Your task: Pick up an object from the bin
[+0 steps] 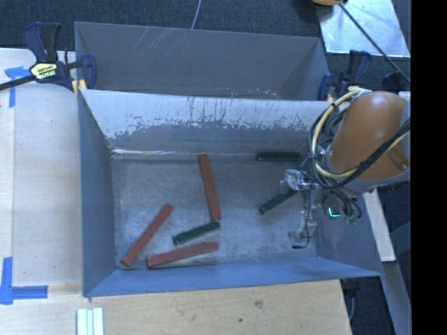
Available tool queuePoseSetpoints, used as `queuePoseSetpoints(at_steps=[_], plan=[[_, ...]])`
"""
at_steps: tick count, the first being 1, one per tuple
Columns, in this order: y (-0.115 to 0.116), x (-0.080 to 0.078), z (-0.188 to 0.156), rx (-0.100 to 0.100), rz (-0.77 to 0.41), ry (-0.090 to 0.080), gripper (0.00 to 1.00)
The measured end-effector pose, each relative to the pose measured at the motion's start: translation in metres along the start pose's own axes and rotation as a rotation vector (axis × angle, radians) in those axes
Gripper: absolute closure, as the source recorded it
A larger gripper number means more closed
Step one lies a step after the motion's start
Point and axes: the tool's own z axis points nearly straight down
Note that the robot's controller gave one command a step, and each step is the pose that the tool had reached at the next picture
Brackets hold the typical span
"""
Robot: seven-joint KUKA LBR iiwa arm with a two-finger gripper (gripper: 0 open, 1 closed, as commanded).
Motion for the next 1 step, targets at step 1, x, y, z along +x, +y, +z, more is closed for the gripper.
queuePoseSetpoints(at_steps=[1], plan=[[0.0002, -0.0019, -0.0028, 0.001, -0.002, -0.006, 0.0]])
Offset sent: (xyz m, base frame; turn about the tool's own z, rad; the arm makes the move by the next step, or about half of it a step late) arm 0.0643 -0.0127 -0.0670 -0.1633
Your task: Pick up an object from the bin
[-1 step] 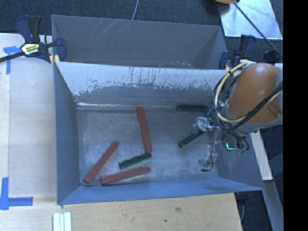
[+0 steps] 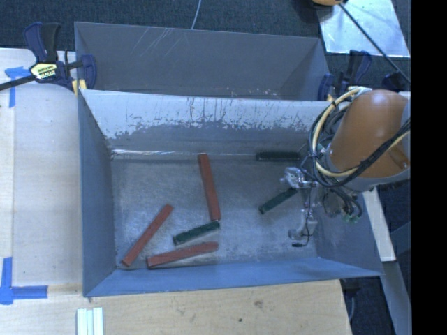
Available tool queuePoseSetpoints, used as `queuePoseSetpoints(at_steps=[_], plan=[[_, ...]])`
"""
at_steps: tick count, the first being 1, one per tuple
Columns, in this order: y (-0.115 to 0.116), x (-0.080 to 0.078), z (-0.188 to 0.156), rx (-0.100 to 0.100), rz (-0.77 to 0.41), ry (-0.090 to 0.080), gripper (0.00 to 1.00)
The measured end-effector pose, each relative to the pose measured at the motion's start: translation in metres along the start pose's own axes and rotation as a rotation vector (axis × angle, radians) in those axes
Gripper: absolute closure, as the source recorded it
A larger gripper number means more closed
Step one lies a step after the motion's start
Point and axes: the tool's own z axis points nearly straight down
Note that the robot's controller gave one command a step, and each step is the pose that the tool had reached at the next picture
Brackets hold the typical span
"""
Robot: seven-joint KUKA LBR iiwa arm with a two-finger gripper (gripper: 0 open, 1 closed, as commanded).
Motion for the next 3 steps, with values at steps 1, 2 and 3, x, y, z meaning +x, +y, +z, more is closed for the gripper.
queuePoseSetpoints(at_steps=[1, 2, 3], plan=[[-0.011, -0.053, 0.052, 0.002, -0.129, -0.009, 0.0], [-0.016, -0.064, 0.069, 0.0, -0.12, -0.002, 0.0], [-0.025, -0.061, 0.07, 0.0, -0.16, 0.001, 0.0]])
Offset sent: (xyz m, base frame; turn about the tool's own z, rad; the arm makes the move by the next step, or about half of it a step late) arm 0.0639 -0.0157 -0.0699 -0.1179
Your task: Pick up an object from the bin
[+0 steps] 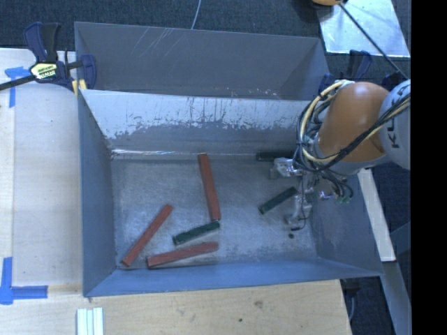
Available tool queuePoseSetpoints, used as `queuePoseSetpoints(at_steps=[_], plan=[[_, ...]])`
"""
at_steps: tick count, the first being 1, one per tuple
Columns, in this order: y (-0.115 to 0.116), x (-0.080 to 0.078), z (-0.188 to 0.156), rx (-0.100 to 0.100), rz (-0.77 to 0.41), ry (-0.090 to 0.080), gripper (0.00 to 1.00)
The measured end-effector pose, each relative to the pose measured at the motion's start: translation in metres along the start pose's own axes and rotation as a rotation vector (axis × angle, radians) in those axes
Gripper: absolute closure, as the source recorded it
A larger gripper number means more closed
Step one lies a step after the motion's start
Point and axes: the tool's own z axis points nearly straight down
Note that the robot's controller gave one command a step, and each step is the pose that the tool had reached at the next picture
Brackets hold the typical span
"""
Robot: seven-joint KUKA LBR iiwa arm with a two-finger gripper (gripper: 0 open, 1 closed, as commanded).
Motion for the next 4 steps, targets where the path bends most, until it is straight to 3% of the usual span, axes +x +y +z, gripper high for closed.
queuePoseSetpoints(at_steps=[1, 2, 4], plan=[[0.0039, -0.0031, -0.0004, 0.0, 0.022, -0.003, 0.0], [-0.0004, -0.0012, -0.0008, 0.0, 0.001, -0.003, 1.0], [0.0003, 0.0004, -0.0053, -0.001, 0.001, 0.002, 1.0]])
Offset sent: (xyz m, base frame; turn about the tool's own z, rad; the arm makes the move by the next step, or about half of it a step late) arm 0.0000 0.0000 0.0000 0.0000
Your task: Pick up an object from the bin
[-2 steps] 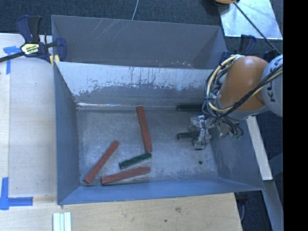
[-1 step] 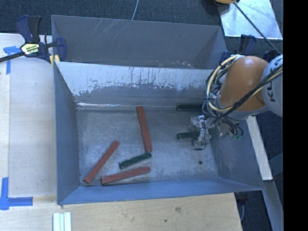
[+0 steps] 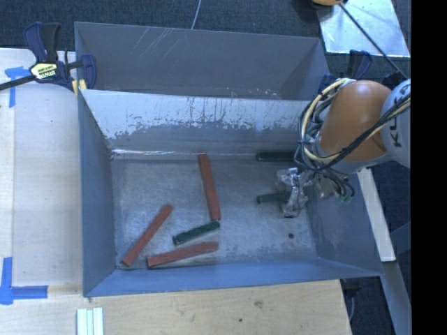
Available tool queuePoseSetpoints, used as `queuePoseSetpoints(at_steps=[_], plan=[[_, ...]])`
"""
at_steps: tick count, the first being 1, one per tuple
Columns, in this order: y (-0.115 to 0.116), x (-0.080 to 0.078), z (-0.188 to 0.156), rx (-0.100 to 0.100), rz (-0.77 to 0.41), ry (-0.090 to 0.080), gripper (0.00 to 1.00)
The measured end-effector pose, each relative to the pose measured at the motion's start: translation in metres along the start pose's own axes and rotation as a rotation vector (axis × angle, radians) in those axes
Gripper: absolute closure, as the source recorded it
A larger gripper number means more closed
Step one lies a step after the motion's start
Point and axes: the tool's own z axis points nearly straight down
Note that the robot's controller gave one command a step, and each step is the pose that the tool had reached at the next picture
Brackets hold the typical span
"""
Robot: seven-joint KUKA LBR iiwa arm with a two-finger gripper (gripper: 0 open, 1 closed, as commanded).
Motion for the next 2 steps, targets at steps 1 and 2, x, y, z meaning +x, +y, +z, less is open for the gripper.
queuePoseSetpoints(at_steps=[1, 2], plan=[[0.001, 0.002, -0.021, -0.002, 0.0, 0.007, 1.0], [0.0, 0.0, -0.045, 0.0, 0.001, 0.001, 1.0]])
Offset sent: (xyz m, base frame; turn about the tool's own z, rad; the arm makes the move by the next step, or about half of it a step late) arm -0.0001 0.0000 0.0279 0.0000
